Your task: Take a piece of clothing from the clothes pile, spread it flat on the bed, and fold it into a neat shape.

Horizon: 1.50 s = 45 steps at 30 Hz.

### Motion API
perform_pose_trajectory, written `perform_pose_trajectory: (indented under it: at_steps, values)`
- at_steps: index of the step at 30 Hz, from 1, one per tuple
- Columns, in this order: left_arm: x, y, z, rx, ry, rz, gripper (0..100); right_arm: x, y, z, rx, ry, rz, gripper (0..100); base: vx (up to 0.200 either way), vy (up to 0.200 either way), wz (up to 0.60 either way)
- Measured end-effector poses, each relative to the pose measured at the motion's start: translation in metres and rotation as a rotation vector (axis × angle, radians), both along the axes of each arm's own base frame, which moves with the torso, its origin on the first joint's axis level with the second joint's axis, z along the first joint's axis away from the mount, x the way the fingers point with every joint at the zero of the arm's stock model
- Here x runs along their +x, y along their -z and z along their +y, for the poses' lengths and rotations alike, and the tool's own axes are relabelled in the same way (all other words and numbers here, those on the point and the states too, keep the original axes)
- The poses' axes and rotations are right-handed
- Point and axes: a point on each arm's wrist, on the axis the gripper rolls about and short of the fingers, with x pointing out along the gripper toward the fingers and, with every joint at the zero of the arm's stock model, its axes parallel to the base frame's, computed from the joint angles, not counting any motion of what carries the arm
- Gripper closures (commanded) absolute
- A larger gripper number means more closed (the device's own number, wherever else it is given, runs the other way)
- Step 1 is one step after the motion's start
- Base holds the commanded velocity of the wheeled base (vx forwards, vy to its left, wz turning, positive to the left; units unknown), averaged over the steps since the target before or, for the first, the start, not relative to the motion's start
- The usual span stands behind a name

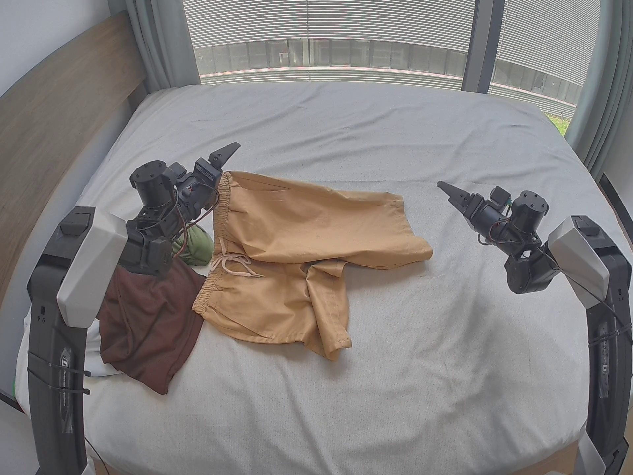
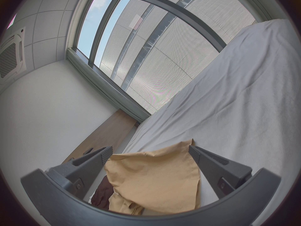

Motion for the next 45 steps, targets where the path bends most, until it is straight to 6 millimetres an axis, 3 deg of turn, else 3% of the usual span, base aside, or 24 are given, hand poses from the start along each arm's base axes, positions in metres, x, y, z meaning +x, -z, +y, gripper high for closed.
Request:
perform_pose_trajectory:
  at_steps: [9,14,22,27,33,40,45]
  values:
    - [0.009,0.001,0.010,0.028,-0.140,0.120,0,-0.030,0.007,0.020,-0.013,-0.042,0.015,0,0.000,0.000,0.00]
    - [0.011,0.000,0.017,0.150,-0.217,0.089,0,-0.046,0.013,0.032,-0.034,-0.067,0.023,0,0.000,0.000,0.00]
    - [0.006,0.011,0.022,0.220,-0.262,0.133,0,-0.071,0.031,0.065,-0.083,-0.142,0.067,0,0.000,0.000,0.00]
    - [-0.013,0.018,0.020,0.229,-0.235,0.187,0,-0.081,0.037,0.083,-0.097,-0.187,0.089,0,0.000,0.000,0.00]
    - [-0.050,0.028,0.018,0.229,-0.121,0.221,0,-0.089,0.043,0.102,-0.112,-0.233,0.099,0,0.000,0.000,0.00]
    - [-0.098,0.039,0.023,0.214,0.006,0.141,0,-0.098,0.056,0.127,-0.127,-0.297,0.129,0,0.000,0.000,0.00]
    - [-0.118,0.047,0.023,0.215,0.062,0.122,0,-0.110,0.073,0.149,-0.144,-0.356,0.178,0,0.000,0.000,0.00]
